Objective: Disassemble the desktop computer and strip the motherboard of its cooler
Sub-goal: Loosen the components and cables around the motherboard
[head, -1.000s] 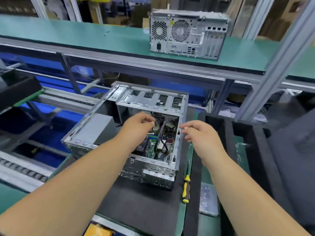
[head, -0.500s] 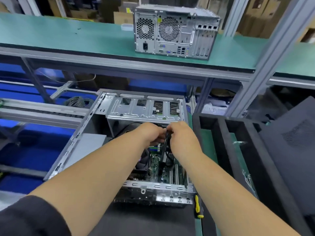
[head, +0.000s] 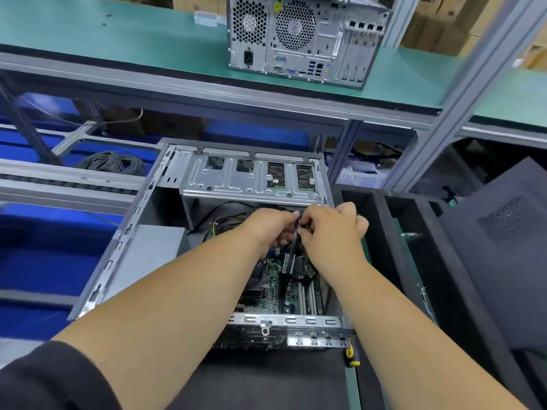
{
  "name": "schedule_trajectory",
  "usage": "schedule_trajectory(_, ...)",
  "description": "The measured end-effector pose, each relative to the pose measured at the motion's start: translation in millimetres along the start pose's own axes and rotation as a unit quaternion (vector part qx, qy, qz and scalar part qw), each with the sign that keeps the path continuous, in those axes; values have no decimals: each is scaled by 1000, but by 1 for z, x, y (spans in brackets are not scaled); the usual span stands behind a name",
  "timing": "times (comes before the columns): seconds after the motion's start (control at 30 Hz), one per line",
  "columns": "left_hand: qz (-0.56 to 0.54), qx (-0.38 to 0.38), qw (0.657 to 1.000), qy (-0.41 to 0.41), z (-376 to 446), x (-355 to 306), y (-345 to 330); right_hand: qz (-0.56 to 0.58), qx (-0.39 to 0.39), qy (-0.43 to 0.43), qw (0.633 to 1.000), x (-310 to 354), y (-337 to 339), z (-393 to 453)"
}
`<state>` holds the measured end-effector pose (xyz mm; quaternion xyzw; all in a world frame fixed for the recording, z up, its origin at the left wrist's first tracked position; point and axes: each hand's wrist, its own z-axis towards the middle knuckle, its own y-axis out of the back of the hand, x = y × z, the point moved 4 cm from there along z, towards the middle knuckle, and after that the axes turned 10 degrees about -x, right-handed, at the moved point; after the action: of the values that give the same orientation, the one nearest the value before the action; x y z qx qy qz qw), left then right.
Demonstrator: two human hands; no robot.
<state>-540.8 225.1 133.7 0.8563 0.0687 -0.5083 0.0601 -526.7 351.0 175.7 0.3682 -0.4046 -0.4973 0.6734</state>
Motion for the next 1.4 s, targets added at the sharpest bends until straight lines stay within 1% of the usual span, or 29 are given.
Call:
schedule_trajectory(0.07,3,-9,1000,-6,-1,0,-1,23,13,-17,1000,-1,-3,0)
schedule_trajectory(0.13,17,-26,999,-18,-2,-2,-3,44,20,-52,997,-4,-5,0)
schedule_trajectory(0.2,28,-37,999,-27,-2,-3,-5,40,24,-80,996,-6,-5,0)
schedule_trajectory(0.27,36,-48,998,-32,-3,-4,-6,19,16,-80,997,-6,-2,0)
schedule_trajectory(0.33,37,-60,997,-43,-2,-4,-6,5,-6,-61,998,-4,3,0)
schedule_trajectory(0.4,40,-66,996,-51,-1,-4,-5,-46,-32,-33,998,-1,6,-2)
schedule_trajectory(0.43,43,-64,996,-53,-1,-4,-6,-79,-34,-29,996,-1,6,-3)
schedule_trajectory(0.5,63,-56,995,-53,-2,-5,-6,-108,-3,-49,993,-2,4,-2)
schedule_trajectory(0.57,76,-46,995,-54,-2,-8,-4,-73,39,-83,993,-7,3,2)
schedule_trajectory(0.63,86,-38,994,-61,-3,-12,-2,23,67,-146,987,-15,4,5)
schedule_trajectory(0.7,102,-29,992,-67,-5,-13,-2,142,87,-222,961,-22,6,5)
schedule_trajectory(0.73,106,-25,992,-69,-7,-14,-1,176,91,-247,948,-23,6,3)
schedule_trajectory(0.77,104,-26,992,-69,-7,-16,0,181,90,-250,947,-22,7,3)
schedule_trajectory(0.83,101,-33,992,-72,-8,-20,1,108,75,-198,971,-19,7,5)
schedule_trajectory(0.87,119,-35,989,-76,-11,-20,1,59,68,-159,983,-16,7,6)
schedule_trajectory(0.9,175,-26,981,-83,-15,-19,-1,18,62,-125,990,-12,7,6)
schedule_trajectory(0.97,298,46,949,-88,-31,-9,-16,-31,54,-91,994,-7,5,7)
schedule_trajectory(1.0,318,81,940,-89,-41,-4,-26,-34,56,-91,994,-6,5,7)
schedule_trajectory(1.03,334,83,932,-109,-45,-2,-31,-19,56,-103,993,-7,6,8)
schedule_trajectory(1.1,376,11,910,-173,-42,-9,-27,24,49,-131,990,-10,8,6)
schedule_trajectory(1.13,370,-10,911,-184,-38,-13,-21,23,50,-126,991,-9,9,5)
schedule_trajectory(1.17,352,-2,920,-175,-35,-15,-16,6,53,-114,992,-8,9,5)
schedule_trajectory(1.23,295,57,947,-113,-32,-11,-11,-28,61,-100,993,-7,9,4)
schedule_trajectory(1.27,276,89,953,-81,-33,-7,-10,-32,63,-102,992,-7,8,4)
schedule_trajectory(1.33,287,139,946,-52,-36,0,-11,-25,62,-110,992,-7,8,4)
schedule_trajectory(1.4,297,146,943,-33,-35,2,-11,-26,58,-108,992,-7,8,4)
